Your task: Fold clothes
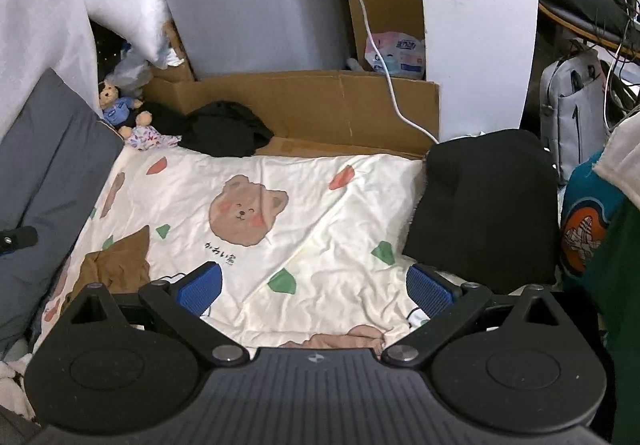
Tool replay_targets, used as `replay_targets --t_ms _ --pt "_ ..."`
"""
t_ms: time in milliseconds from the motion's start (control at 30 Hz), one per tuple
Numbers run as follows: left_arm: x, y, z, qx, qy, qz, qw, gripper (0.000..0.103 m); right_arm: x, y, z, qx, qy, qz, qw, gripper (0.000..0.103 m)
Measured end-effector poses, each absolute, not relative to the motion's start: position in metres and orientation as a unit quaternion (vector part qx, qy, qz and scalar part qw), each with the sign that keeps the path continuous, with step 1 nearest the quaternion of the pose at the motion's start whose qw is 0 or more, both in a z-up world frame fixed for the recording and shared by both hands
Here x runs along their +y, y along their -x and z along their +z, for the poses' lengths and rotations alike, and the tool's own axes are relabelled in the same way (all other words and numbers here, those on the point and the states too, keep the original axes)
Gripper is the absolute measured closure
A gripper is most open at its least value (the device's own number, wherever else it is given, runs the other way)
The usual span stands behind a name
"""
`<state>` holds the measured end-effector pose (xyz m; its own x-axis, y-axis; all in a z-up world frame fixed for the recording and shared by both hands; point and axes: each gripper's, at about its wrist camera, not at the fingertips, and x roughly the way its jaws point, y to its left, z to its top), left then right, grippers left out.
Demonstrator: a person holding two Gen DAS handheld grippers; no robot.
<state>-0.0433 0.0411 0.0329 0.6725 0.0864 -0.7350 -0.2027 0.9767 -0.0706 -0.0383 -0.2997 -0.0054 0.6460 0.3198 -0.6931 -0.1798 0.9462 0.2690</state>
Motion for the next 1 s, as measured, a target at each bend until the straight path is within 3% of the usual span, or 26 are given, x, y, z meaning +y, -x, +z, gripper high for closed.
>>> replay_targets --t_ms 400,1000 --pt "0.047 0.059 0.011 0.442 0.074 0.114 0.886 0.001 -0.27 0.048 -0.007 0.421 -0.07 0.17 0.888 0.002" --pt "0.053 0.051 0.01 0.441 0.045 0.123 0.888 0.0 -0.252 0.056 -0.009 0.428 -0.044 0.16 0.888 0.002"
